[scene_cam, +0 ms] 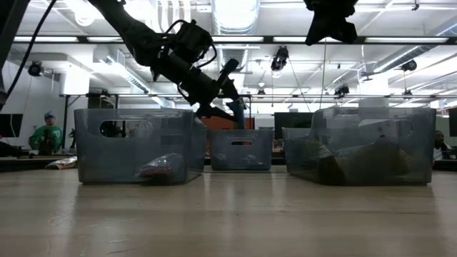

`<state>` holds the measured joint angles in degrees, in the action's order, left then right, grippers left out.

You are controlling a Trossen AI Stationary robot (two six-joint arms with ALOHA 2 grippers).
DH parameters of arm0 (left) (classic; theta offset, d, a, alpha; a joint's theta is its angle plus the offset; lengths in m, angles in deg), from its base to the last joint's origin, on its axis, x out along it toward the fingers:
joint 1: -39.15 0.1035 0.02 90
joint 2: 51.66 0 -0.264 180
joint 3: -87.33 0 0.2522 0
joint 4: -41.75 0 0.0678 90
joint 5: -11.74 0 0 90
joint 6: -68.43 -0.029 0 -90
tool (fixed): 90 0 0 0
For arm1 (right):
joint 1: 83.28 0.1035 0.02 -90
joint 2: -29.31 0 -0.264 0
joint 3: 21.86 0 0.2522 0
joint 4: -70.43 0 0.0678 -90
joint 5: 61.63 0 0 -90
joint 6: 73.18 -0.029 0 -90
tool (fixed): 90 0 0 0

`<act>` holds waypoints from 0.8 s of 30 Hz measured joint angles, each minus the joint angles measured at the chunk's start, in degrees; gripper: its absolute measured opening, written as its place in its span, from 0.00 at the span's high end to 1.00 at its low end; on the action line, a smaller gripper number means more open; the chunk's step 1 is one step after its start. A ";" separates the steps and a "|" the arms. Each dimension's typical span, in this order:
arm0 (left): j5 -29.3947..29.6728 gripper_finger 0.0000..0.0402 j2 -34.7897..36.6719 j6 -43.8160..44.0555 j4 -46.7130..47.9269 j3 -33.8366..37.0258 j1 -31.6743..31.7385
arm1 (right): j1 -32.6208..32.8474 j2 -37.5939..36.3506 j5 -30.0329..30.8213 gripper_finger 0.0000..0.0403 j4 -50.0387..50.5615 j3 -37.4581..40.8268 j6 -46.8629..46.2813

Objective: Pick and place Granola Bars by type
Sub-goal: Put the blue granola bar into the top black bin, then put the red granola bar into the bottom left black bin

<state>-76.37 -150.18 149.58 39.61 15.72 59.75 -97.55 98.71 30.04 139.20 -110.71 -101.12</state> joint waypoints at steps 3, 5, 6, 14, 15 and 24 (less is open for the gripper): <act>-0.02 0.59 0.00 0.12 0.00 0.00 0.00 | 0.00 0.00 0.00 0.98 0.01 0.00 0.08; -0.04 0.59 0.00 0.23 0.00 0.00 0.00 | 0.00 0.00 0.00 0.98 0.00 0.00 0.48; -0.04 0.59 0.00 0.23 0.00 0.00 0.00 | 0.00 0.00 0.00 0.98 0.00 0.00 0.82; -0.38 0.59 0.04 0.30 0.00 0.00 -0.02 | 0.00 0.00 0.00 0.98 0.01 0.00 0.95; -0.47 0.59 0.04 0.30 0.02 0.00 -0.02 | 0.00 0.00 0.00 0.98 0.00 0.00 0.95; -2.75 0.59 0.07 -1.79 0.02 0.00 -0.02 | 0.00 0.00 0.00 0.98 0.00 0.00 0.96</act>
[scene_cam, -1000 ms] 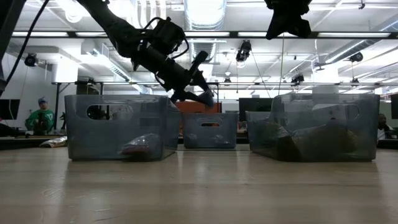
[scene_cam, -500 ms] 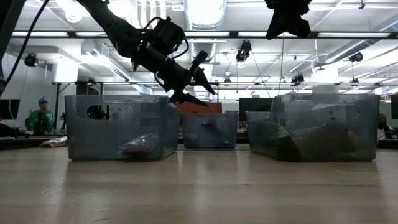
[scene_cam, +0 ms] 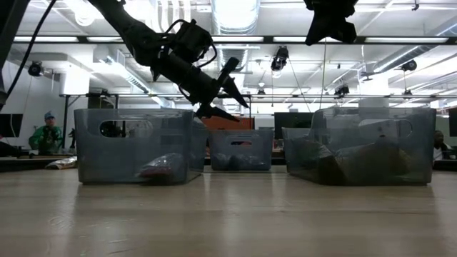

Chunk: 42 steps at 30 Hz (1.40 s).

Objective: Pick and place Granola Bars by type
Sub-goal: Put the red granola bar into the bottom left black bin

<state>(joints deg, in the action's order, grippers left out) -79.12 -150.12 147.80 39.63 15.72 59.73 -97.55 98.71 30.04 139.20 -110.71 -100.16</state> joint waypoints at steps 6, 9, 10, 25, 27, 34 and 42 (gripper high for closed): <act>-0.79 0.60 0.08 -0.16 0.01 0.00 -0.02 | 0.00 0.00 -0.02 0.98 0.01 0.00 0.02; -1.74 0.66 0.14 -1.03 -0.16 0.00 -0.05 | 0.00 0.00 -0.02 0.98 0.01 0.00 0.02; -2.12 0.69 0.18 -1.45 -0.15 0.00 -0.07 | 0.00 0.00 -0.02 0.98 0.00 0.00 0.02; -2.81 1.00 7.65 -16.14 -2.00 -0.11 -1.96 | 0.00 0.00 -0.05 0.98 0.09 0.00 0.23; -3.02 1.00 9.89 -20.18 -1.41 -0.06 -2.17 | 0.00 0.00 -0.07 0.98 0.11 0.00 0.13; -5.80 1.00 18.61 -35.83 0.50 -0.02 -3.40 | 0.00 0.00 -0.22 0.98 0.17 0.00 0.01; -5.79 1.00 28.07 -44.05 9.66 -0.02 -3.76 | 0.00 0.00 -0.20 0.98 0.09 0.00 0.19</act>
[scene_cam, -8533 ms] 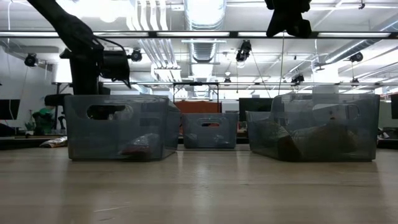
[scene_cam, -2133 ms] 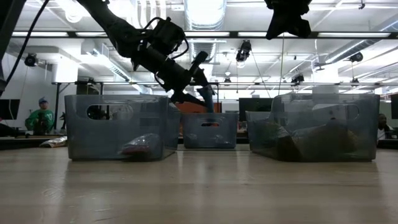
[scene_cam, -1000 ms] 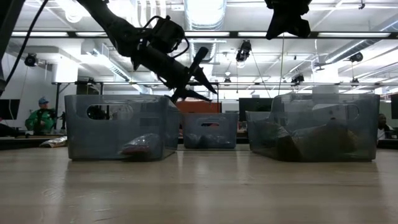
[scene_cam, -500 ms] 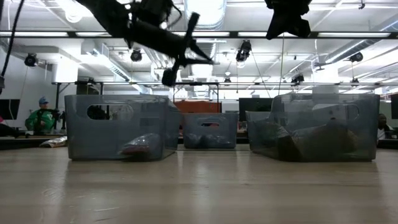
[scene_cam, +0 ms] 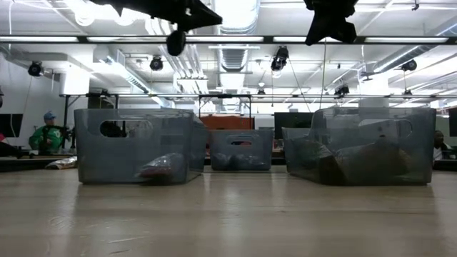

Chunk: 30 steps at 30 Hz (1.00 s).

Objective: Pick and place Granola Bars by type
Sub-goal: Put the red granola bar into the bottom left black bin

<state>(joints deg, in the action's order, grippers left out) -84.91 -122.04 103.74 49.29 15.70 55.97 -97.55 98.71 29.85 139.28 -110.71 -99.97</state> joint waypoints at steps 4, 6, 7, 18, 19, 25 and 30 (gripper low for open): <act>-0.03 1.00 3.54 -3.10 6.87 0.03 -0.02 | 0.00 0.00 -0.02 0.98 -0.30 0.00 0.00; 0.01 1.00 4.82 -4.69 9.31 0.02 -0.01 | 0.00 0.00 -0.02 0.98 -0.35 0.00 -0.01; 0.02 1.00 5.55 -5.13 11.17 0.03 0.00 | 0.00 0.00 -0.05 0.98 -0.35 0.00 -0.03; 0.07 1.00 9.62 -12.39 17.99 0.04 0.08 | -0.02 0.00 -3.45 0.98 -0.44 0.00 -0.22; 0.07 1.00 9.83 -13.26 17.94 0.04 0.07 | -0.04 0.00 -3.45 0.98 -0.46 0.00 -0.22; 0.19 1.00 10.75 -16.97 20.34 -1.75 0.42 | -0.02 0.00 -3.45 0.98 -0.46 0.00 -0.22; 0.34 1.00 10.70 -19.38 27.04 -5.36 1.29 | -0.04 0.00 -3.41 0.98 -0.44 0.00 -0.17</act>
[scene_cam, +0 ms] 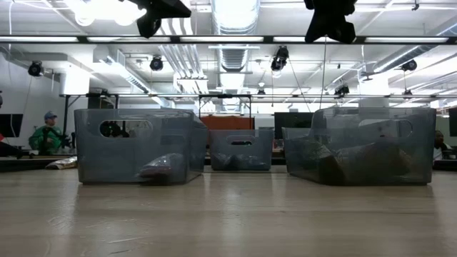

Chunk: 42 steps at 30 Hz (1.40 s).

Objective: Pick and place Granola Bars by type
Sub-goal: Put the red granola bar into the bottom left black bin

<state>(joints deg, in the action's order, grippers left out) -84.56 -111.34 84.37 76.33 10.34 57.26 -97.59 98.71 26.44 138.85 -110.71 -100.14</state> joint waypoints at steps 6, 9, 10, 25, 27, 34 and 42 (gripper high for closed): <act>0.87 1.00 0.00 -1.26 3.75 -1.68 0.75 | -0.66 0.00 0.46 0.98 0.98 0.00 0.24; 1.39 1.00 0.04 -1.26 3.85 -1.70 0.96 | -1.71 0.00 0.79 0.98 1.99 0.00 -0.37; 1.54 1.00 0.04 -1.26 3.89 -1.70 0.96 | -2.17 0.00 1.37 0.98 2.60 0.00 -2.17; 2.33 1.00 0.04 -1.02 3.90 -1.66 1.03 | -8.63 0.00 1.45 0.74 11.91 0.00 -7.04; 2.86 1.00 0.04 -0.97 3.90 -1.66 1.03 | -9.24 0.00 2.66 0.68 12.80 0.00 -7.00; 3.25 1.00 0.04 -0.24 3.90 -1.63 1.01 | -13.43 0.04 5.62 0.46 15.81 0.00 -7.43; 3.23 1.00 0.04 1.02 3.90 -1.61 1.01 | -17.22 0.07 6.49 0.28 15.95 0.11 -6.02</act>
<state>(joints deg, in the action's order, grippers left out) -81.34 -111.30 85.38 80.22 8.73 58.27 -114.81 98.78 32.93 154.80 -110.60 -106.16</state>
